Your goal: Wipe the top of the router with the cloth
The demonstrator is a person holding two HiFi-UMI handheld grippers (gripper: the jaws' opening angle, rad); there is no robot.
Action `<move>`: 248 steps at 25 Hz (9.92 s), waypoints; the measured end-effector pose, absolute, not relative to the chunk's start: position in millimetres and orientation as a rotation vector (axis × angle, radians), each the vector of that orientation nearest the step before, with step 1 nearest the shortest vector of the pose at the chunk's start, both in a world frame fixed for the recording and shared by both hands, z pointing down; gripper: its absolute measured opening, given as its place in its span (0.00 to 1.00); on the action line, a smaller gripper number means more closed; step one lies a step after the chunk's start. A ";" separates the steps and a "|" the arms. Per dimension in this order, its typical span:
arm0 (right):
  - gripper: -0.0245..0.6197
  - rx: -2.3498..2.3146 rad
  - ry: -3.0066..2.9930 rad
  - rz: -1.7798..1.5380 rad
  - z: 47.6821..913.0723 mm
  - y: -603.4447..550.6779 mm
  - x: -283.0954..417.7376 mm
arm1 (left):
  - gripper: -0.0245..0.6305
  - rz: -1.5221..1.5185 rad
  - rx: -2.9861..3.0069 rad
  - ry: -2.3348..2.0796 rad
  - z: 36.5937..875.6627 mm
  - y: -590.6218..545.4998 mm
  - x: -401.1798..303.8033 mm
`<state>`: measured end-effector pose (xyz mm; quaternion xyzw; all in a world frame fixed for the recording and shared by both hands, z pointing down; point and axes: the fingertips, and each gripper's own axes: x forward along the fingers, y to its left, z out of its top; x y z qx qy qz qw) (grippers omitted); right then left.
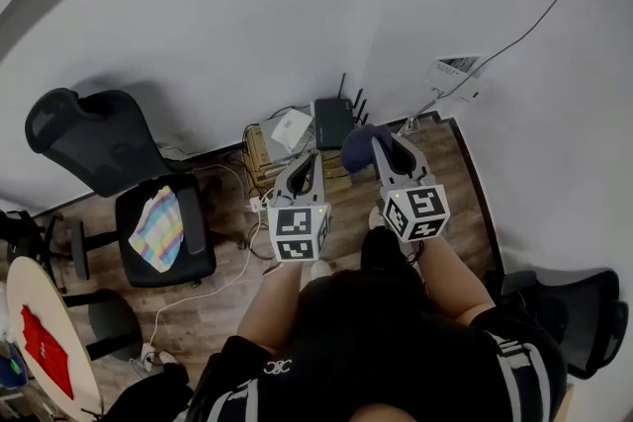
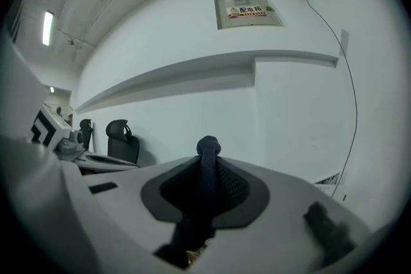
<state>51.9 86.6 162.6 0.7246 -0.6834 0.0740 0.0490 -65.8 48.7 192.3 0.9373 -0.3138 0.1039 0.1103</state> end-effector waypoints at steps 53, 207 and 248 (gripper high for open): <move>0.15 1.052 -2.190 0.332 503.6 -227.7 159.1 | 0.05 0.504 2.133 -1.327 438.9 -68.2 19.4; 0.16 0.105 -1.249 0.337 827.1 -169.0 225.2 | 0.05 0.600 2.034 -1.150 640.8 -12.7 34.5; 0.15 0.417 -1.580 0.208 828.2 -256.6 171.5 | 0.05 0.575 1.957 -1.246 652.3 -30.7 13.9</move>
